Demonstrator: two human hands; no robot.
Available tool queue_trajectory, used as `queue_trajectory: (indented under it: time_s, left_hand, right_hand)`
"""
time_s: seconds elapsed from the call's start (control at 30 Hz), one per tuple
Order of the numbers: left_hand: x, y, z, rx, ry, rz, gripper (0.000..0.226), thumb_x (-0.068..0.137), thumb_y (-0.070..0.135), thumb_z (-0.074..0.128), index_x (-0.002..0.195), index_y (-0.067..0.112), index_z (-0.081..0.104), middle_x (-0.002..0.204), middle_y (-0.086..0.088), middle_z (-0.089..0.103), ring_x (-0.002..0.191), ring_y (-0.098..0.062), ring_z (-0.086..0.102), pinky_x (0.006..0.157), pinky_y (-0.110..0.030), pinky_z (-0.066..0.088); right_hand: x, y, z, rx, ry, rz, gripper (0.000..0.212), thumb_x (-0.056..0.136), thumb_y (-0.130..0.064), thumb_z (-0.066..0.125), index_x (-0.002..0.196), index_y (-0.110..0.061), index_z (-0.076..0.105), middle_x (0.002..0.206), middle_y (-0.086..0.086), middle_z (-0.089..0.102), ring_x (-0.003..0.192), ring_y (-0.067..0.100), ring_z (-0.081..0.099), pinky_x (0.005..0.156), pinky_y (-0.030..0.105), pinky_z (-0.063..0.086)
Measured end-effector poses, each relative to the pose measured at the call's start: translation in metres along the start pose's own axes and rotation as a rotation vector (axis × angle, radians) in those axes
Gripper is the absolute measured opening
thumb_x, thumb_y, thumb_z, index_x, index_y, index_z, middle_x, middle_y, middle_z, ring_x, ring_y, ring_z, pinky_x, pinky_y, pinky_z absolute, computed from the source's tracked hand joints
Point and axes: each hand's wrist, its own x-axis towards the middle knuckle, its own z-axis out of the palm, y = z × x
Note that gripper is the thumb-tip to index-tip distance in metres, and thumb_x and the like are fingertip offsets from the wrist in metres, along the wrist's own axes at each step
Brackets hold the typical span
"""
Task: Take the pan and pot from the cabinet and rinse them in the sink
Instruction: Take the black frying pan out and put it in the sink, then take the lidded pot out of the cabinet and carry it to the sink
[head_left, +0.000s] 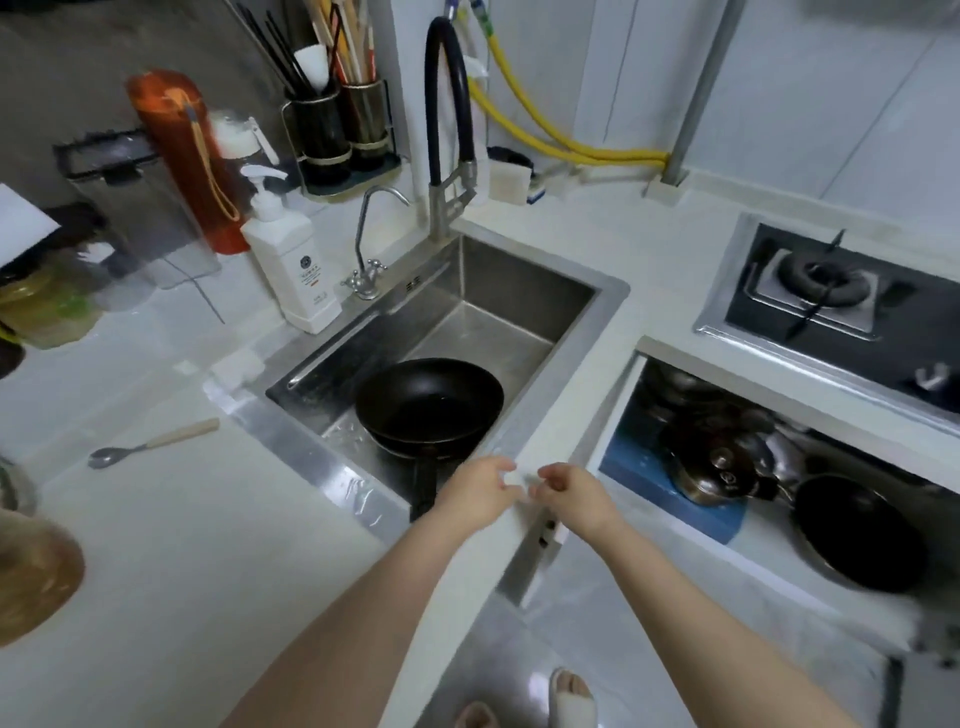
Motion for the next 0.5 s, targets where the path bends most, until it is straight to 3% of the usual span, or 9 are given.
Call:
queue_trajectory:
  time_s: [0.13,0.33,0.5]
  left_hand:
    - [-0.005,0.037,0.041,-0.017,-0.113,0.095,0.037,0.085,0.034,0.064,0.12,0.019,0.061,0.108,-0.006,0.066,0.1,-0.021,0.063,0.086,-0.026,0.048]
    - [-0.009,0.083,0.103,-0.012,-0.253,0.124,0.038,0.09,0.026,0.061,0.124,0.01,0.059,0.118,-0.011,0.063,0.106,-0.025,0.063,0.085,-0.024,0.047]
    - [-0.008,0.12,0.16,0.026,-0.272,0.114,0.036,0.088,0.027,0.063,0.118,0.009,0.062,0.116,-0.016,0.066,0.102,-0.03,0.065,0.092,-0.034,0.051]
  right_hand:
    - [-0.02,0.034,-0.037,0.009,0.092,0.029,0.035,0.088,-0.021,0.061,0.119,-0.005,0.06,0.113,0.013,0.066,0.109,0.026,0.06,0.083,0.025,0.04]
    - [-0.048,0.095,-0.088,0.081,0.156,0.125,0.043,0.09,-0.025,0.059,0.129,-0.006,0.053,0.126,0.012,0.06,0.117,0.024,0.056,0.096,0.027,0.04]
    - [-0.067,0.15,-0.127,0.125,0.192,0.19,0.042,0.089,-0.024,0.06,0.126,-0.005,0.055,0.121,0.014,0.062,0.114,0.025,0.057,0.097,0.029,0.041]
